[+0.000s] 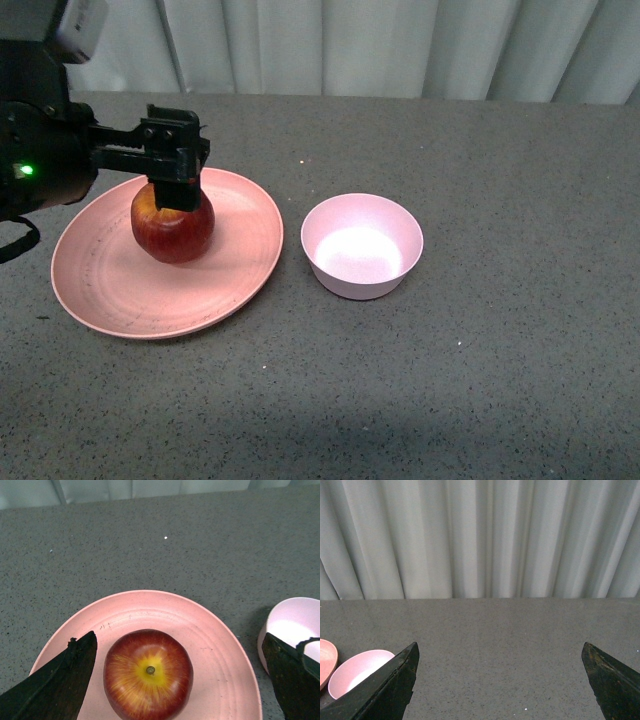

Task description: Move apple from plate to bowl

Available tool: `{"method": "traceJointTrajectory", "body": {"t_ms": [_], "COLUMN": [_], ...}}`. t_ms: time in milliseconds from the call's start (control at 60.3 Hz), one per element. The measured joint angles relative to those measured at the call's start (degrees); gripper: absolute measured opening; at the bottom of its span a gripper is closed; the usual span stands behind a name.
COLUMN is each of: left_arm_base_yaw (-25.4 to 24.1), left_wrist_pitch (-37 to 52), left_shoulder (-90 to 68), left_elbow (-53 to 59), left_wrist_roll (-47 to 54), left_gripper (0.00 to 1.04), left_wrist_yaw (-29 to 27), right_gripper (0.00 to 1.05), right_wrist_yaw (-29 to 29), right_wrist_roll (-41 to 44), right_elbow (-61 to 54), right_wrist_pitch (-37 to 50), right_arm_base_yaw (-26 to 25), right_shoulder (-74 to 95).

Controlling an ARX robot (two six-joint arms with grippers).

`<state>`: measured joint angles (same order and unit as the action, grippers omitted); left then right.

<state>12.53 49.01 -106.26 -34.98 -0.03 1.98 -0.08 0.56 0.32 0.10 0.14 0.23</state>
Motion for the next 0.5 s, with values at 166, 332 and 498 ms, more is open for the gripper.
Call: {"method": "traceJointTrajectory", "body": {"t_ms": [166, 332, 498], "left_arm_base_yaw": [0.1, 0.2, 0.6], "left_wrist_pitch": [-2.2, -3.6, -5.7], "left_shoulder": [-5.3, -7.7, -10.5], "left_elbow": [-4.4, -6.2, -8.0], "left_wrist_roll": [0.0, -0.1, -1.4], "left_gripper": [0.98, 0.98, 0.98], "left_wrist_yaw": [-2.2, -2.5, -3.8], "right_gripper": [0.95, 0.95, 0.95], "right_wrist_yaw": [0.0, 0.0, 0.0], "right_wrist_roll": [0.0, 0.0, 0.0], "right_elbow": [0.0, 0.0, 0.0], "right_wrist_pitch": [0.0, 0.0, 0.0], "right_arm_base_yaw": [0.0, 0.0, 0.0], "right_shoulder": [0.0, 0.0, 0.0]}}
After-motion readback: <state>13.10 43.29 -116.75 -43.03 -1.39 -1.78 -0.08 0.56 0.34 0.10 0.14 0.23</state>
